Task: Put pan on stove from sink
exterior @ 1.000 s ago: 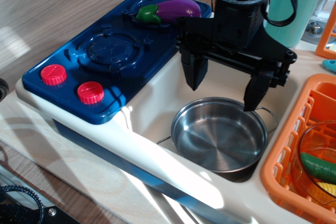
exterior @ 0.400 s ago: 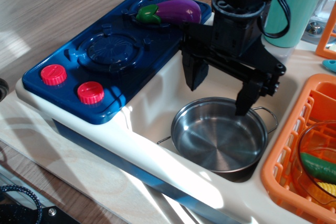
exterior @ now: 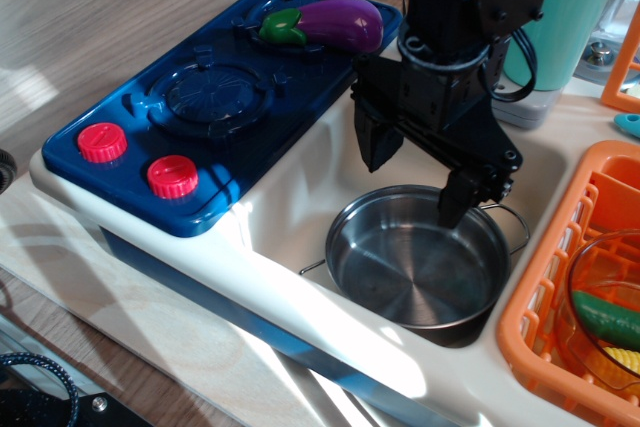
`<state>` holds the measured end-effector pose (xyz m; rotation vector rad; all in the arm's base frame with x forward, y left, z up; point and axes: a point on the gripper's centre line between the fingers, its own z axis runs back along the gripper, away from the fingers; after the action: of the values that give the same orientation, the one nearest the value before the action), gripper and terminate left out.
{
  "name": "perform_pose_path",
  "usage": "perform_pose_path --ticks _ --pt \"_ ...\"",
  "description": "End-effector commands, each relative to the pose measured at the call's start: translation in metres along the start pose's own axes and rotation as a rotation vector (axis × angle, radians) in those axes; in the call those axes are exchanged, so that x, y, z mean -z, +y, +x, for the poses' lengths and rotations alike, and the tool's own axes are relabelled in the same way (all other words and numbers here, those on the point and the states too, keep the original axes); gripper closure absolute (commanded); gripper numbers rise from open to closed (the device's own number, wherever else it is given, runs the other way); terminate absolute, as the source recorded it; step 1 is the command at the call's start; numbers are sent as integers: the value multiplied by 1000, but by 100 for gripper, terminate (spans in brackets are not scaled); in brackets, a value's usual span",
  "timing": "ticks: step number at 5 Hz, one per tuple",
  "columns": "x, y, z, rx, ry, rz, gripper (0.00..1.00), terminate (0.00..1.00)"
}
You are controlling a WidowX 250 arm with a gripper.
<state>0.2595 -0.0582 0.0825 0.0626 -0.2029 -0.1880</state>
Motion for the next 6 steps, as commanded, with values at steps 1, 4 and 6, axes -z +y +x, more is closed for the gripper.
perform_pose_path --ticks 1,4,6 --pt "16 8 -3 17 -58 -15 0 0" --pt "31 13 -8 9 -61 -43 100 0" --pt "7 15 -2 18 2 -38 100 0"
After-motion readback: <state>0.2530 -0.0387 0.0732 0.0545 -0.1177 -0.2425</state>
